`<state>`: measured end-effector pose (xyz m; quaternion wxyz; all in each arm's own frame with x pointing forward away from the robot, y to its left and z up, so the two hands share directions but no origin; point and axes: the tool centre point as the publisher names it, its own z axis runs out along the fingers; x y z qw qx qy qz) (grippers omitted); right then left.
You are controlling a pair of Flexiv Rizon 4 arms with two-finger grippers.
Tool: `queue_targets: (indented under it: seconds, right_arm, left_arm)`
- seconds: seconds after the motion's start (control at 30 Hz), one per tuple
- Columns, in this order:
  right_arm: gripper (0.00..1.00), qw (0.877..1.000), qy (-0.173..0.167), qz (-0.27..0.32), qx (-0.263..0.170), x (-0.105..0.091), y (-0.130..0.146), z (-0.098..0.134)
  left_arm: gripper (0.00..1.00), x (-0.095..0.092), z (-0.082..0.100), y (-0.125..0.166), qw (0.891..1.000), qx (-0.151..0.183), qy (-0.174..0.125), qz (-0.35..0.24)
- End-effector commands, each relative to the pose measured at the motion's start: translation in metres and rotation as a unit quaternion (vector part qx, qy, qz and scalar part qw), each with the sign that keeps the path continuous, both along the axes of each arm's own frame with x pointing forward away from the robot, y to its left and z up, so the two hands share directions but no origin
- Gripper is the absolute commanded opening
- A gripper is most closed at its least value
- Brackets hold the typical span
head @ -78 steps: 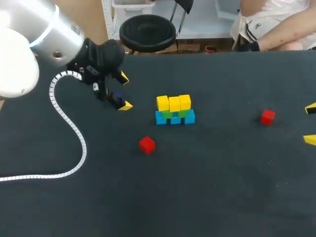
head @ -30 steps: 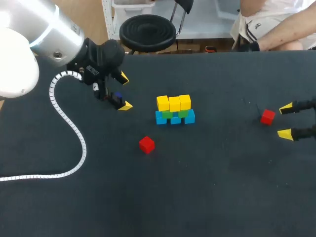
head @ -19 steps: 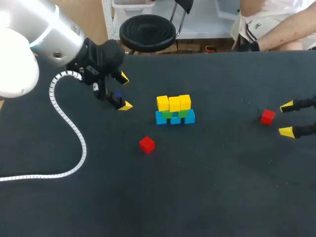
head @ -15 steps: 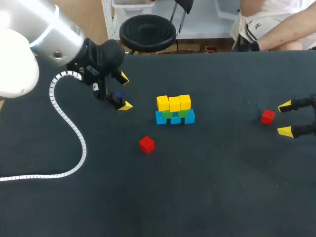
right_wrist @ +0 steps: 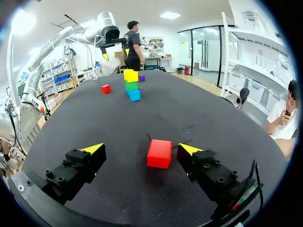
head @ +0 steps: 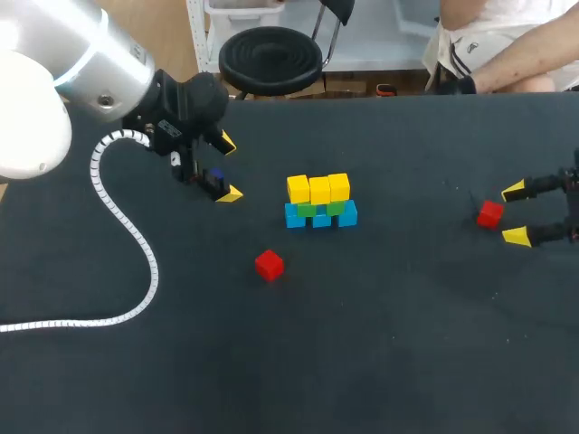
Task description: Place the blue cubes, place green cubes on the blue cubes, place the yellow cubes on the green cubes, then place the red cubes on the yellow cubes, and place purple cube on the red cubes.
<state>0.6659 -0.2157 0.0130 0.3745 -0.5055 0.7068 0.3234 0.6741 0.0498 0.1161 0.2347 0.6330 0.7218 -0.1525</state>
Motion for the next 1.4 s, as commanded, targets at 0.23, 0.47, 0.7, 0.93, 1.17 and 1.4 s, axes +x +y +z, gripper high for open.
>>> queue_targets:
  seconds: [0.23, 0.47, 0.7, 0.93, 1.17, 1.4]
  right_arm:
    - [1.0, 1.0, 0.008, -0.002, -0.002, 0.01, 0.006, -0.009]
    - [1.0, 1.0, 0.014, -0.002, -0.004, 0.016, 0.004, -0.012]
    - [1.0, 1.0, 0.016, 0.005, -0.008, 0.024, 0.002, -0.015]
    - [1.0, 1.0, 0.017, 0.01, -0.011, 0.031, 0.004, -0.016]
    - [1.0, 0.999, 0.018, 0.024, -0.012, 0.039, 0.01, -0.019]
    - [1.0, 0.999, 0.021, 0.03, -0.016, 0.034, 0.01, -0.023]
  left_arm:
    - [1.0, 0.0, 0.001, 0.0, 1.0, 0.002, 0.0, 0.001]
    - [1.0, 0.0, 0.001, 0.0, 1.0, 0.002, 0.0, 0.001]
    - [1.0, 0.0, 0.001, 0.0, 1.0, 0.002, 0.0, 0.001]
    - [1.0, 0.0, 0.001, 0.0, 1.0, 0.002, 0.0, 0.001]
    - [1.0, 0.0, 0.001, 0.0, 1.0, 0.002, 0.0, 0.001]
    - [1.0, 0.0, 0.001, 0.0, 1.0, 0.002, 0.0, 0.001]
